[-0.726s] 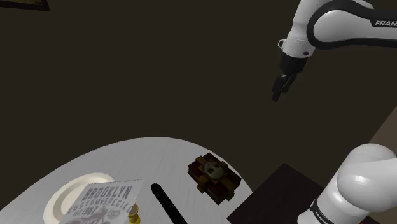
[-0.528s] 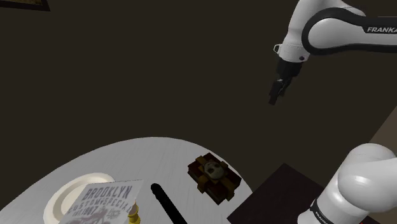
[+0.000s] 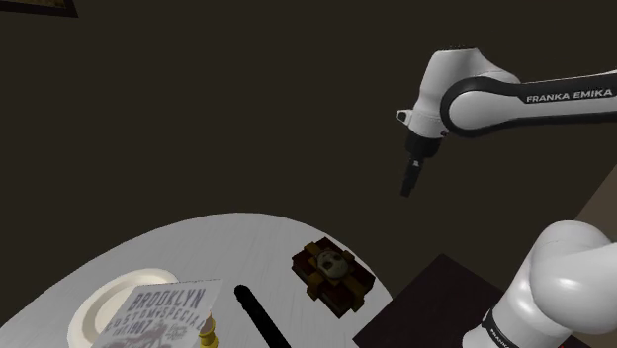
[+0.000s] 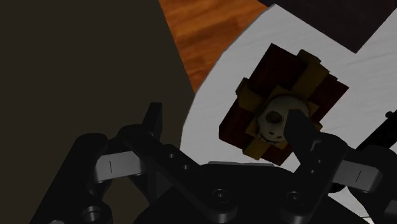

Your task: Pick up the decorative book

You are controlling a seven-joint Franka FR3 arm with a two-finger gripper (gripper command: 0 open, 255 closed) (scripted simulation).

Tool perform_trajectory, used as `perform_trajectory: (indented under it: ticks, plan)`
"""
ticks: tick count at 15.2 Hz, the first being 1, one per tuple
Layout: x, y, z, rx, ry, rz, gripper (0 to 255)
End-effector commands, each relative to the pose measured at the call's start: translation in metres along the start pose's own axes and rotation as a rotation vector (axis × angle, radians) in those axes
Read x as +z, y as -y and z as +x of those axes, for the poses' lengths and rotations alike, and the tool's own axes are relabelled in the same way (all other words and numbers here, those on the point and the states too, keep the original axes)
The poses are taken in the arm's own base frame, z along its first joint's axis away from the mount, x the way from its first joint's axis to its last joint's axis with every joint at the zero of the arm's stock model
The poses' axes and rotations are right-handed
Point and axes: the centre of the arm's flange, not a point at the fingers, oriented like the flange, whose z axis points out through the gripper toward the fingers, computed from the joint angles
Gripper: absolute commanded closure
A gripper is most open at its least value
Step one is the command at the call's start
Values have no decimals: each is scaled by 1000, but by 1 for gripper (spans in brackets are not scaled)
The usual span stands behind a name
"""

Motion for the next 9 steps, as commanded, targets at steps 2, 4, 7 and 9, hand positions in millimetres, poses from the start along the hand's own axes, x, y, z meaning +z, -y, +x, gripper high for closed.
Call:
perform_trajectory:
  ticks: [2,4,7,9]
  plan:
    - [34,12,10,-110,0,19,0]
    - [58,20,15,-181,1,33,0]
    - [94,34,21,-288,3,52,0]
    - [117,44,25,-359,4,65,0]
